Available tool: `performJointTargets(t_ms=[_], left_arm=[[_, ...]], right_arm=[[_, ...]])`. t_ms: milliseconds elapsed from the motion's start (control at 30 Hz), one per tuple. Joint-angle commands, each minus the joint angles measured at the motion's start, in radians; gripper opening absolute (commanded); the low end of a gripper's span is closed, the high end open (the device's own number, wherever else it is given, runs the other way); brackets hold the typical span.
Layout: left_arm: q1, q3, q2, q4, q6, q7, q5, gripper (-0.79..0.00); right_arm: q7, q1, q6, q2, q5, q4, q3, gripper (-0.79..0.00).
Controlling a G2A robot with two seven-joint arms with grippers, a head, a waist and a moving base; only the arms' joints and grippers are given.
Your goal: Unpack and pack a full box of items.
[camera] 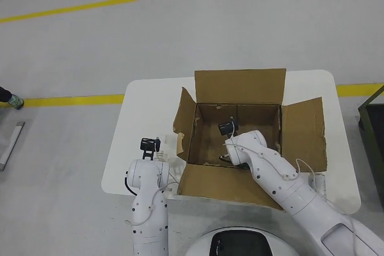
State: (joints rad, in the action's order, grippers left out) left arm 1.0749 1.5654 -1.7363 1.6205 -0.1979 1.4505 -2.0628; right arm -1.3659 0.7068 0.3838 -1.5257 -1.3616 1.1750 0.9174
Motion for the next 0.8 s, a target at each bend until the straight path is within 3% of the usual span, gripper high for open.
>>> performJointTargets(t_ms=[0,333,433,767], left_arm=[[0.0,0.0,0.0,0.0,0.0,0.0,0.0,0.0],[0.0,0.0,0.0,0.0,0.0,0.0,0.0,0.0],[0.0,0.0,0.0,0.0,0.0,0.0,0.0,0.0],[0.0,0.0,0.0,0.0,0.0,0.0,0.0,0.0]], right_arm=[[0.002,0.002,-0.001,-0.002,0.0,-0.003,0.002,-0.551],[0.008,0.011,-0.013,-0.01,-0.01,-0.009,0.013,-0.591],[0.005,0.014,-0.016,-0.012,-0.017,-0.007,0.017,-0.785],[0.031,0.058,-0.02,-0.007,-0.003,0.109,0.081,-0.785]])
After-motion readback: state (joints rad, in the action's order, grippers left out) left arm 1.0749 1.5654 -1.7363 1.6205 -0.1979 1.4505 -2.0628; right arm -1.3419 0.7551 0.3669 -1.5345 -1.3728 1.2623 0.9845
